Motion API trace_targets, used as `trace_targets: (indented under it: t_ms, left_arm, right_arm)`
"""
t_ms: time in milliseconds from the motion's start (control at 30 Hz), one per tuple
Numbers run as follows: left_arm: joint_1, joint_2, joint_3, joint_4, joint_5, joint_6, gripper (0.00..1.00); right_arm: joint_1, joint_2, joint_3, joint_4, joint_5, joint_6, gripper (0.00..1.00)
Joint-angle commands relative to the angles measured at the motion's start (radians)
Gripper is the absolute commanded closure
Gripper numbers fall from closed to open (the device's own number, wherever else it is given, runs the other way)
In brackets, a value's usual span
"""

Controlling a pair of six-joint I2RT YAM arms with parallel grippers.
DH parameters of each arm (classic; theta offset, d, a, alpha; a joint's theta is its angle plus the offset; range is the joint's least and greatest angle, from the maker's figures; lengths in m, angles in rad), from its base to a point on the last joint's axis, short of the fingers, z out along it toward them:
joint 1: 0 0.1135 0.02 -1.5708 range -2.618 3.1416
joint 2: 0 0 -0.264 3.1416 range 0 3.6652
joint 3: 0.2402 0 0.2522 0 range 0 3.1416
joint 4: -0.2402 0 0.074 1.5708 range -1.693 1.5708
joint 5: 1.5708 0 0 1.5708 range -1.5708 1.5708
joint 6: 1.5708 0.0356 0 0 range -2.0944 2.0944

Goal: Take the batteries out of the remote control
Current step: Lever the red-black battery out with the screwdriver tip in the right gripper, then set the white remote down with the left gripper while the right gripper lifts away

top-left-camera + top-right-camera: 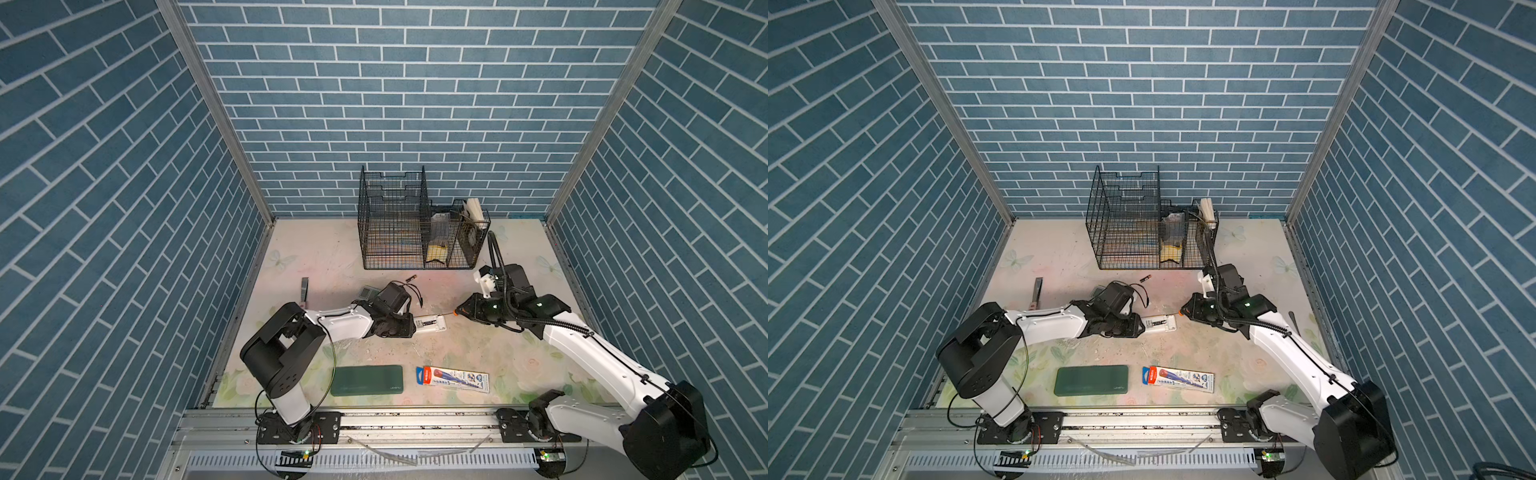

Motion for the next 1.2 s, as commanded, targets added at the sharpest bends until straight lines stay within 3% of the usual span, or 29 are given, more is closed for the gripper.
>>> trace_targets:
  t_ms: [0, 467, 833, 1167]
  left_arm:
    - [0.003, 0.001, -0.029, -0.046, -0.023, 0.005, 0.59]
    - [0.003, -0.005, -0.033, -0.047, -0.019, 0.007, 0.59]
    - [0.003, -0.011, -0.042, -0.049, -0.013, -0.001, 0.59]
    - [0.0, -0.022, -0.065, 0.007, -0.01, -0.06, 0.59]
  right_arm:
    - [0.01, 0.008, -0.002, 0.002, -0.048, 0.04, 1.0]
    - [0.046, 0.111, -0.055, 0.078, -0.085, 0.055, 1.0]
    - [0.038, 0.206, -0.061, 0.194, -0.013, 0.063, 1.0]
    - [-0.037, 0.184, -0.06, 0.285, 0.047, 0.089, 1.0]
